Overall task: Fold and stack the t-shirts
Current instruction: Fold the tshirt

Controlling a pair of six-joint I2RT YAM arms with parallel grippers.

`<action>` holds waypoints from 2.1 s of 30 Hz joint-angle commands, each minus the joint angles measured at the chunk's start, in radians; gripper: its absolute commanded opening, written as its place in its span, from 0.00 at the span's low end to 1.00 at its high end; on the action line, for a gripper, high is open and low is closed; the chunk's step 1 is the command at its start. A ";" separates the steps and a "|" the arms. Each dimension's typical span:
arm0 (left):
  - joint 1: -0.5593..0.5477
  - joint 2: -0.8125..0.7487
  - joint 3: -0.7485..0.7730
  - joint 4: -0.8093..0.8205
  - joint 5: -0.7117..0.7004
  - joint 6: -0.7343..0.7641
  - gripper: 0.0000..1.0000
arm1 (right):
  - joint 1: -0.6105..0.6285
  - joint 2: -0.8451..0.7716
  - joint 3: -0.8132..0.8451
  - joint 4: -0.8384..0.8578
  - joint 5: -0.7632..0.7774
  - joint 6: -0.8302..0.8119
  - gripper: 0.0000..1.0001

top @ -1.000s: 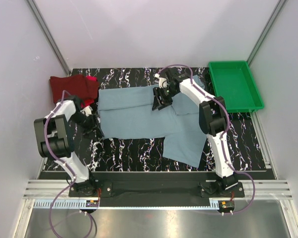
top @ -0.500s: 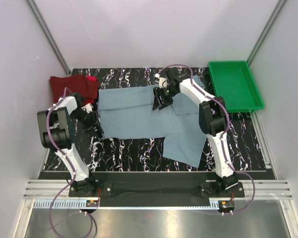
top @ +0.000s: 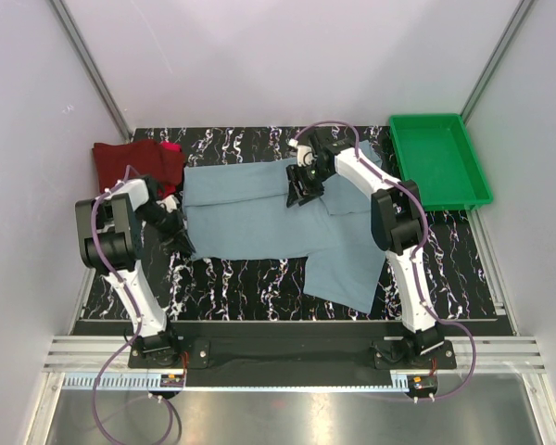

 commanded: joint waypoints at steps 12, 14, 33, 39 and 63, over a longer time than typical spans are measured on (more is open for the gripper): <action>-0.022 -0.026 0.106 0.035 0.117 0.009 0.00 | 0.014 0.007 0.016 0.020 0.017 -0.010 0.59; -0.034 -0.026 0.120 0.039 0.131 0.007 0.00 | 0.015 0.012 0.020 0.020 0.015 -0.008 0.59; -0.027 -0.215 0.037 0.021 0.121 -0.016 0.37 | 0.021 0.009 0.016 0.025 0.014 -0.013 0.59; -0.019 -0.308 -0.077 -0.039 0.082 -0.019 0.30 | 0.023 0.006 0.016 0.025 0.008 -0.011 0.59; 0.029 -0.102 -0.045 0.052 0.019 -0.082 0.42 | 0.023 -0.014 -0.013 0.020 0.032 -0.039 0.59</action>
